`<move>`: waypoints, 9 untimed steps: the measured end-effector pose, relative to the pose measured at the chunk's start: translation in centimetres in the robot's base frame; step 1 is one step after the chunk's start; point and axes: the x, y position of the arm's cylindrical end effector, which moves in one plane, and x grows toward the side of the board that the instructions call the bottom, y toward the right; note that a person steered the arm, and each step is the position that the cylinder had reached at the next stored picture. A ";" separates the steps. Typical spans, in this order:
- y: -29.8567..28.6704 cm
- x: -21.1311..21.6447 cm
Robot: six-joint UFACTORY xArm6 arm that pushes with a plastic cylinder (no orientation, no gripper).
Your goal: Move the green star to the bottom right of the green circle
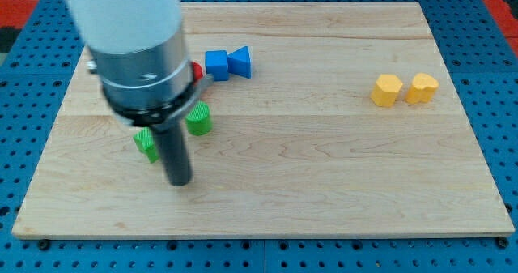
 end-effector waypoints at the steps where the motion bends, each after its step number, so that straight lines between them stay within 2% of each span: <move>1: -10.2 -1.4; 2: -15.2 -4.5; 3: -12.5 -6.9; 4: -6.2 -6.0; 5: -2.8 -4.2; 7: -1.9 -0.8; 9: 3.8 -0.9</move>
